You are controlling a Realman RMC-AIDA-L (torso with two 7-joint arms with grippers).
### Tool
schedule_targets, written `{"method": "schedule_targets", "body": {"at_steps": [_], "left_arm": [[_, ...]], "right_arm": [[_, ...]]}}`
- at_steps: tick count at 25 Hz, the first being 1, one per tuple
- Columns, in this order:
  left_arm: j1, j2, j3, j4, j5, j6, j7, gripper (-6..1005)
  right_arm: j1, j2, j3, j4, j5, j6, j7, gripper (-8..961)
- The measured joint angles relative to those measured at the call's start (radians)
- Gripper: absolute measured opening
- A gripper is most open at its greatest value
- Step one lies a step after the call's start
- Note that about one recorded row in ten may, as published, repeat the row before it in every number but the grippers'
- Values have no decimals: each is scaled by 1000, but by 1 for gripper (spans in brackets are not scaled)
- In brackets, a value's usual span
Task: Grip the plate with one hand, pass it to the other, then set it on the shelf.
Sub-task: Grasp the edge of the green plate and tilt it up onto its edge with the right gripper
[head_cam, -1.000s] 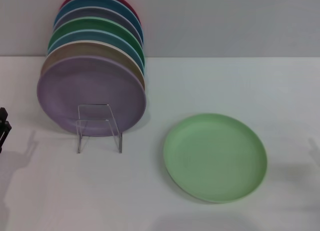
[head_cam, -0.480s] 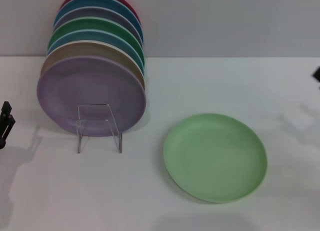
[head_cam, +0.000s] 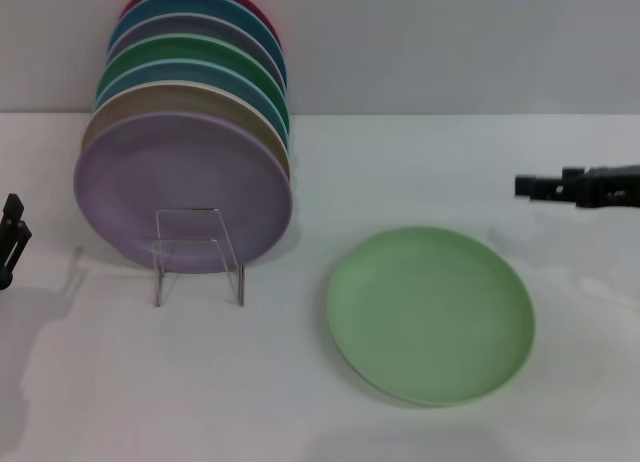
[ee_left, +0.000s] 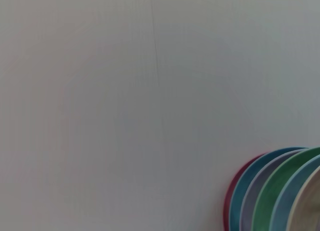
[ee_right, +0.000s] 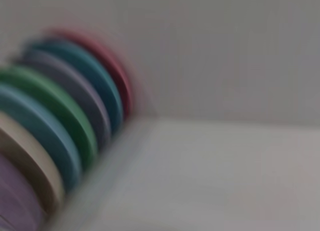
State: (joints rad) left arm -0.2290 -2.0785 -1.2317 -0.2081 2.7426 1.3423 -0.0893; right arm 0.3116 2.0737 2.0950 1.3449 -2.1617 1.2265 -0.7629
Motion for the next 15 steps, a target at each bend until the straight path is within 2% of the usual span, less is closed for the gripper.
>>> {"method": "schedule_targets", "body": {"at_steps": [3,7,15], "left_arm": [[0,0,0,0,0,3,0,785],[0,0,1,-1,0,3,0,783],[-1,0,17,-12,0,0,0,779]], "right_arm": [[71,1,-36,21,-222,57,135,795],[96,2,-56,-2,-281,65,170,790],[150,0,-95,-118,-299,62,180,781]]}}
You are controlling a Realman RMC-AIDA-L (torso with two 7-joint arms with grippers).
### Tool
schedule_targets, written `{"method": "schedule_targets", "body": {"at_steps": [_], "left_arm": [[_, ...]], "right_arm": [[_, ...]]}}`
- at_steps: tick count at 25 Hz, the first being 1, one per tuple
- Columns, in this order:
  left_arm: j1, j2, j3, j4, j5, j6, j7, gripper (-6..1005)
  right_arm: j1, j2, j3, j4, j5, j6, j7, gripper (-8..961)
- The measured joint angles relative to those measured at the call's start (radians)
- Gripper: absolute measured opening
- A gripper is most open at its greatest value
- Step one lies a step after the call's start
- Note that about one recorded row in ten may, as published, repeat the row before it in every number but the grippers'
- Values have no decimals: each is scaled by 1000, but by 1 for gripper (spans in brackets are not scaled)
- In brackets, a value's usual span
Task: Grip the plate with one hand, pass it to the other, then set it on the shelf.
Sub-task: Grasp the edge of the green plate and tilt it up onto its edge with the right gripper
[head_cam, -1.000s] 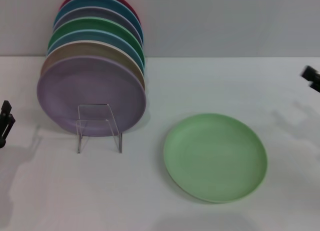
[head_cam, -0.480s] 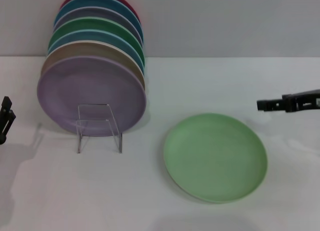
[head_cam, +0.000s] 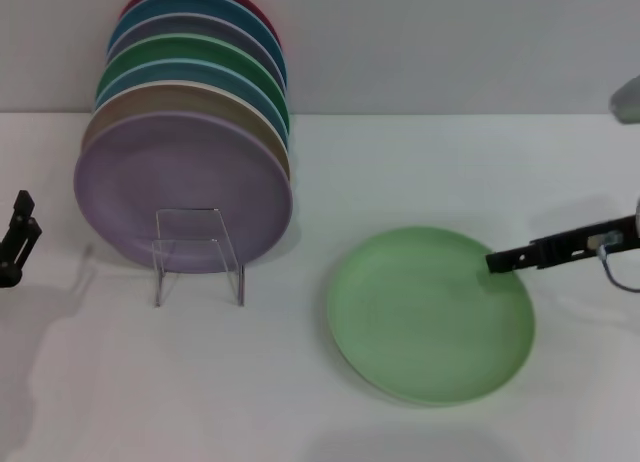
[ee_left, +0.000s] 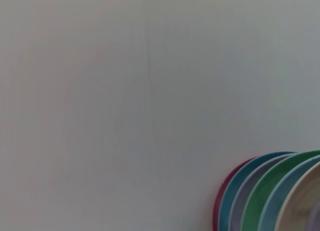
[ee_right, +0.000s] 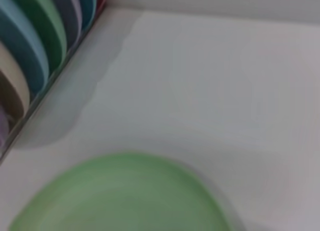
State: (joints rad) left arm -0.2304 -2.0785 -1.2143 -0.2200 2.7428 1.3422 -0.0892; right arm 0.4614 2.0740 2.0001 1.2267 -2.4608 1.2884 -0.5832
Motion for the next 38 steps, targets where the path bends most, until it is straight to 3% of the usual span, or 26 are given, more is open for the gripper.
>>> {"method": "schedule_targets", "body": {"at_steps": [11,24,33,38], "left_arm": [[-6,0,7,-3,0,1,-1,773],[-10,-2,7,-2,0,0,-12,767],[-21,-2,7,0,0,-2,-12,762],[-25,-2,7,-1,0,-13,-12,759]], "right_arm": [[44,3,-22,-93,-56,-26,9,768],[69,0,-62,-116,-69,-41,41,753],[120,-2,-131,-155,-151,-45,95,743],[126,-2,-159,-149,-158,-45,97,501]]}}
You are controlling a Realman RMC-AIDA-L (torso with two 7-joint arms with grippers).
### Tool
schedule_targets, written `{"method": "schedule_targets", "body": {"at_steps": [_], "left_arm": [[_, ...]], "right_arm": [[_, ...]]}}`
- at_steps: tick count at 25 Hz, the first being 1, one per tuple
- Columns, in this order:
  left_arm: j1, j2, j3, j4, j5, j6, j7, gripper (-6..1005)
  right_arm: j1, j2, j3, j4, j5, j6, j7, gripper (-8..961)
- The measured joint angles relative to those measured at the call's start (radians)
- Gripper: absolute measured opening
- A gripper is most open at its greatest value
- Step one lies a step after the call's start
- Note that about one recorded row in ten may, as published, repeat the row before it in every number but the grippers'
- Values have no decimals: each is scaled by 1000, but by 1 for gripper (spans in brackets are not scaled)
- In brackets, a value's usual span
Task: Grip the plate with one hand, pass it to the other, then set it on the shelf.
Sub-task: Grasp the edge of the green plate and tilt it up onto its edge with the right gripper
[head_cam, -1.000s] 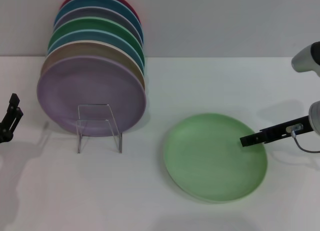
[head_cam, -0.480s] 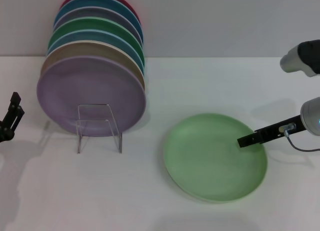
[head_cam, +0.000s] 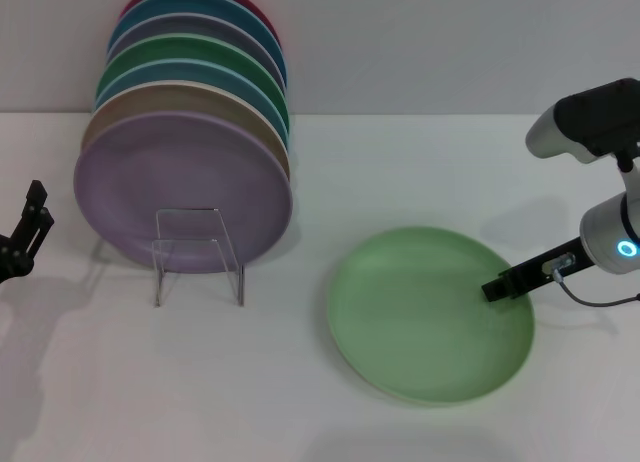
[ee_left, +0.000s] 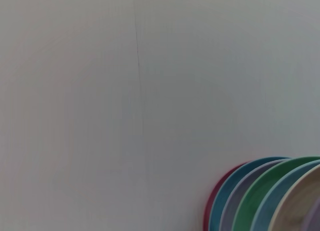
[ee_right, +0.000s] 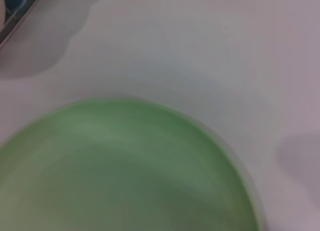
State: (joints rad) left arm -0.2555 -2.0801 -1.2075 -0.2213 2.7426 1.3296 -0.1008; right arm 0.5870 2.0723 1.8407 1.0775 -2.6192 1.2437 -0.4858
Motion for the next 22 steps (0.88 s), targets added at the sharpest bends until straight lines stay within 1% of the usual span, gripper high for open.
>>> {"method": "schedule_targets", "body": {"at_steps": [3,10,16,18,19,20,22], "left_arm": [[-3,0,-1,-1,0,-8,1,758],[-3,0,-3,-1,0,-11,1,754],[-2,0,0,-3,0,-10,2,751],[-2,0,0,-3,0,-9,7,750],[-2,0,0,-3,0,-9,7,750],[-2,0,0,-3,0,-9,7,749],[-1,0,0,-3,0,-9,5,748]], "right_arm": [[3,0,-7,-1,-2,-3,1,267],[3,0,-11,3,-4,-5,0,133],[-20,2,-10,49,3,-5,-8,126],[-49,3,-9,104,15,-1,-12,123],[-49,3,-9,104,15,-1,-12,122],[-69,3,-8,139,32,4,-19,121],[-77,3,-5,151,38,5,-21,108]]}}
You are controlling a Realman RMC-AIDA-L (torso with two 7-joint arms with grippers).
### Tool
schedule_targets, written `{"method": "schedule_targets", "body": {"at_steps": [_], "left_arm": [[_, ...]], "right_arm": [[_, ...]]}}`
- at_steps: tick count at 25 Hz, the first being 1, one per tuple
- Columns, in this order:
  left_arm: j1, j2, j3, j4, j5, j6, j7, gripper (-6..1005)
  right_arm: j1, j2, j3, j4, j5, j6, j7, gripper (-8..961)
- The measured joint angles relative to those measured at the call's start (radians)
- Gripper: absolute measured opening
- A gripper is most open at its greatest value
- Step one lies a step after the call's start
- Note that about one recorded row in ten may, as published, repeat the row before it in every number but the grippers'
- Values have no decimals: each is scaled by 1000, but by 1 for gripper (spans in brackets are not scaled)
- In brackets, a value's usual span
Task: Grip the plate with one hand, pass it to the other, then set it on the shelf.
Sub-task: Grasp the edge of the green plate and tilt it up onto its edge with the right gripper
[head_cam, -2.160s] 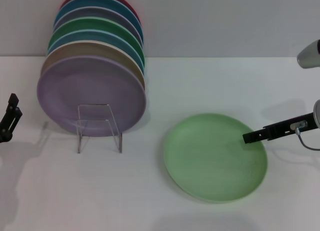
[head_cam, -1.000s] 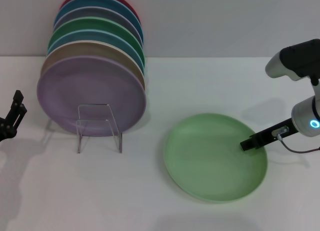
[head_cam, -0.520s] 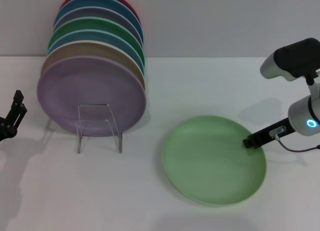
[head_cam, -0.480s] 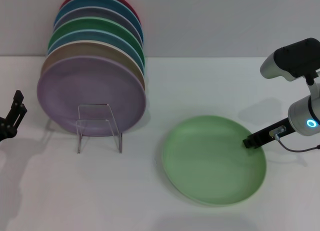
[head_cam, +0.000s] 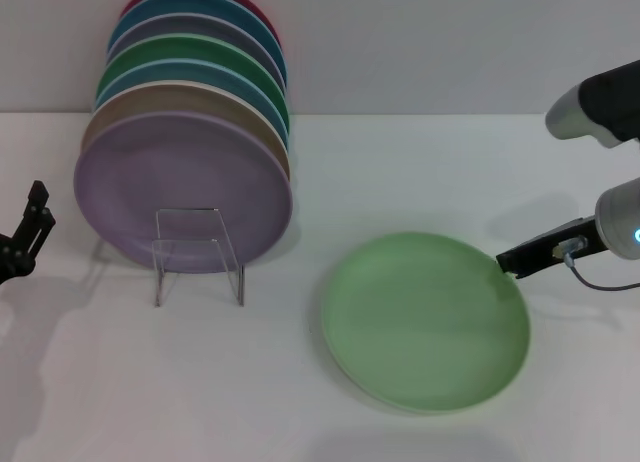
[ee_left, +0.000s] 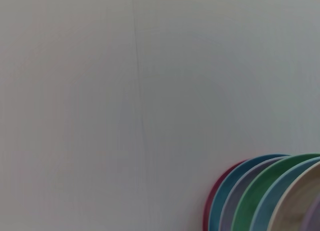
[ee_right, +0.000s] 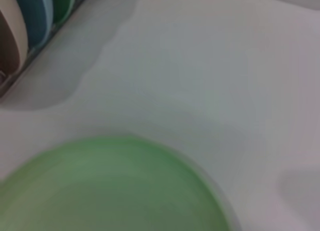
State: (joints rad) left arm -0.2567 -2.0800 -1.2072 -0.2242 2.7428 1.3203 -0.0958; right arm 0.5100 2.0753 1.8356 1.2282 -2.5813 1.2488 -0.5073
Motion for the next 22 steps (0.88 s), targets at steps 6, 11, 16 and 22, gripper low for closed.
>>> {"method": "schedule_targets", "body": {"at_steps": [6,11,16,22], "left_arm": [[5,0,0,-9,0,5,-2,745],[4,0,0,-9,0,6,-4,742],[4,0,9,-9,0,4,-5,740],[6,0,11,-9,0,3,-5,737]], "right_arm": [[-28,0,11,34,6,7,-2,43],[-40,1,27,99,11,63,5,4],[-46,2,21,103,5,73,9,178],[-35,-1,23,63,-4,67,10,290]]}}
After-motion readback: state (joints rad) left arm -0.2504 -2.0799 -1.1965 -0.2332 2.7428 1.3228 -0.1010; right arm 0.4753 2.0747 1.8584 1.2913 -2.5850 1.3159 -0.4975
